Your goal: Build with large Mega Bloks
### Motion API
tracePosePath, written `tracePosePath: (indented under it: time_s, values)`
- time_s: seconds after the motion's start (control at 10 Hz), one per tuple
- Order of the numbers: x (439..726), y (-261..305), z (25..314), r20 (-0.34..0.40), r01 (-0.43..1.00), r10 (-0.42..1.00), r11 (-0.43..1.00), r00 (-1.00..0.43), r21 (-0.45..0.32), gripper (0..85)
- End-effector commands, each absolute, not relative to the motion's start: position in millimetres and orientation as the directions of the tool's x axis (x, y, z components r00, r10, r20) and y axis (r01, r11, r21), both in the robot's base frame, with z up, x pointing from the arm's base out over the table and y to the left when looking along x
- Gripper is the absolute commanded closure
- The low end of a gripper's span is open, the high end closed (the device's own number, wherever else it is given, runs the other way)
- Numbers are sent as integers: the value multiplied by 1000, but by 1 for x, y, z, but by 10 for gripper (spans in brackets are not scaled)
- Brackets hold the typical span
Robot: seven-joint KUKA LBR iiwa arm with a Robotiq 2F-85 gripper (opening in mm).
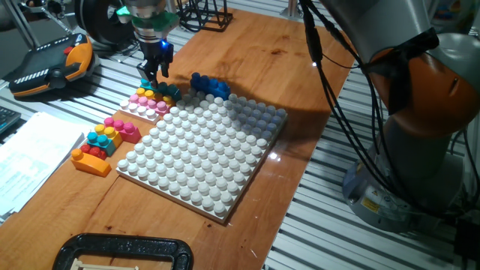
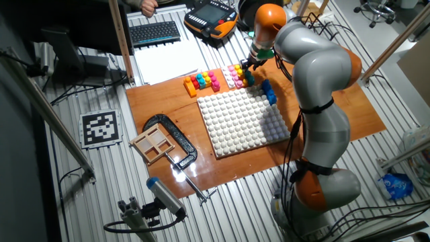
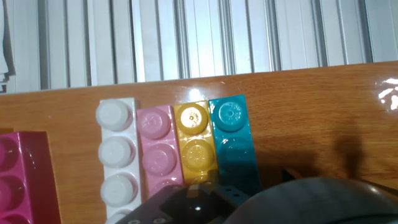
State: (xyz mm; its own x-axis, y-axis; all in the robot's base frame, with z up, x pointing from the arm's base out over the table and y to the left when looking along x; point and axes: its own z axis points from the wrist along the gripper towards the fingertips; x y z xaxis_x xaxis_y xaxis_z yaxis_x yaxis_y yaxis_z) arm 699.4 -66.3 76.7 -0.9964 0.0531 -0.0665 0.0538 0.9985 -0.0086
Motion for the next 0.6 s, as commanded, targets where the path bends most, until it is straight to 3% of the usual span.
tracePosePath:
  time_s: [0.0,0.5]
  values:
    - [699,-66,78,-67,56,55,998,-996,-11,340]
    - [699,-65,78,-44,76,75,997,-996,-24,340]
